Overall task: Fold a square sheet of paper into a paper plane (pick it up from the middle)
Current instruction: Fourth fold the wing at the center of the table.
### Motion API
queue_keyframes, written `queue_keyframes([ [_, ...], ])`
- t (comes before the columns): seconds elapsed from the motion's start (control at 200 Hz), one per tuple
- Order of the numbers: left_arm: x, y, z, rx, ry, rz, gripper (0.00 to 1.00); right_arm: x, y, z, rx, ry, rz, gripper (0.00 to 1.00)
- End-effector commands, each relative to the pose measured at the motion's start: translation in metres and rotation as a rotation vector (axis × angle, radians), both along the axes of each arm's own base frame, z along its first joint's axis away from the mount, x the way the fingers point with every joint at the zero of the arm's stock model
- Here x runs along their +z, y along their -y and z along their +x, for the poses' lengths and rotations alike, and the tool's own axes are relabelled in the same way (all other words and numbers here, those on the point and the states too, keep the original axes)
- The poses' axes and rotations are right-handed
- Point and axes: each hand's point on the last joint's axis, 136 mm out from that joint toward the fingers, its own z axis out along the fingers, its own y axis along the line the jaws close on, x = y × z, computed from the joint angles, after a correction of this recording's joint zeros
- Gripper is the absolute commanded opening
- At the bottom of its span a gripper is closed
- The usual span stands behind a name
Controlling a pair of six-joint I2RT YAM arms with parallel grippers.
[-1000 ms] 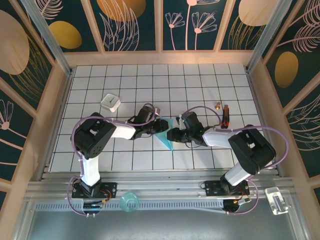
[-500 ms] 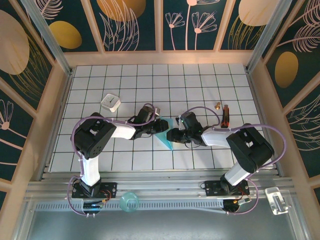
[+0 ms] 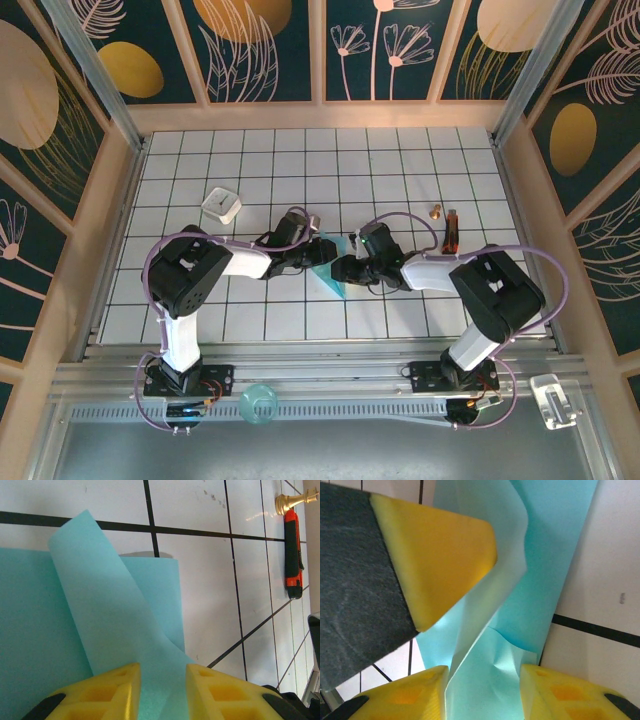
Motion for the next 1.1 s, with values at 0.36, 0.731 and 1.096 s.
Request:
queue_keyframes([
  [0.36, -0.051, -0.03, -0.022, 0.023, -0.119, 0.153, 0.31, 0.007, 0.004, 0.001, 0.0, 0.049, -0.018, 0.43],
  [0.731, -0.052, -0.03, -0.022, 0.024, -0.121, 0.155, 0.31, 0.025, 0.015, 0.002, -0.038, 0.1, -0.036, 0.43],
  [1.096, -0.052, -0.029, -0.022, 0.022, -0.123, 0.157, 0.31, 0.019, 0.009, -0.006, -0.065, 0.141, -0.171, 0.37],
])
